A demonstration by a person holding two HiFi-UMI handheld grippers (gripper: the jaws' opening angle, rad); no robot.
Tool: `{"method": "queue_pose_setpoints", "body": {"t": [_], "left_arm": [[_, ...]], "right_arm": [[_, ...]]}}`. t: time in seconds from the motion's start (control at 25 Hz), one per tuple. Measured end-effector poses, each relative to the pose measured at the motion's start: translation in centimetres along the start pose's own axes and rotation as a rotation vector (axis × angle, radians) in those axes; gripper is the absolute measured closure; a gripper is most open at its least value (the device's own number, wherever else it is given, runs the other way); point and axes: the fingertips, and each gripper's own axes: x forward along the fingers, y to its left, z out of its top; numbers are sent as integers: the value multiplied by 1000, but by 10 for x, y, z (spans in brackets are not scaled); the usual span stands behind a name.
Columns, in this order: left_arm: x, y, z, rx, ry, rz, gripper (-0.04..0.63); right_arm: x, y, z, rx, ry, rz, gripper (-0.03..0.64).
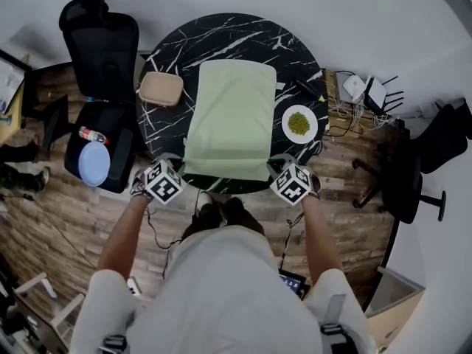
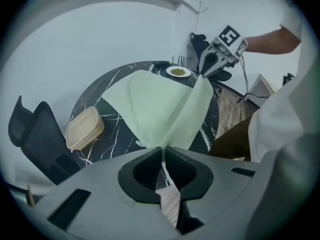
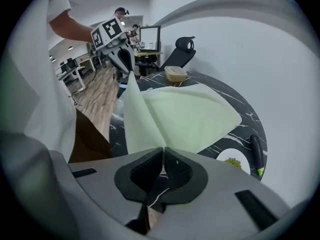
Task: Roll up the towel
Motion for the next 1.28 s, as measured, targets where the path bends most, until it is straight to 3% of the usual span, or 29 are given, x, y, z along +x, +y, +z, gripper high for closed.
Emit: {"method": "queue_pose_setpoints", "body": {"t": [0.28,0.36,0.44,0.6,0.72,0.92,1.12,1.28], "left_arm": [[40,44,25,-14,57,80,568],[45,49,27,-25,55,110,521],[45,50,29,-47,30,129,469],[37,47,24,-62,-26,147,430],[33,31,16,-48,-51,125,431],[47,-15,-5,87,-10,55,431],[62,-28,-17,177,55,56,431],[68,-25,-25,192,91,67,431]], "right_arm": [[39,-34,-9,60,74,-56,609],[41,-41,-8,94,64,-105,582],[36,-49,-7,115,38,-174,502],[18,-51,-10,97,-3,-274,492],[12,-19,-11,29,-29,-216,494],[22,45,-23,-113,-1,-98,494],[34,60,-34,-168,37,-102,494],[35,63,-34,-234,48,-145,494]]}}
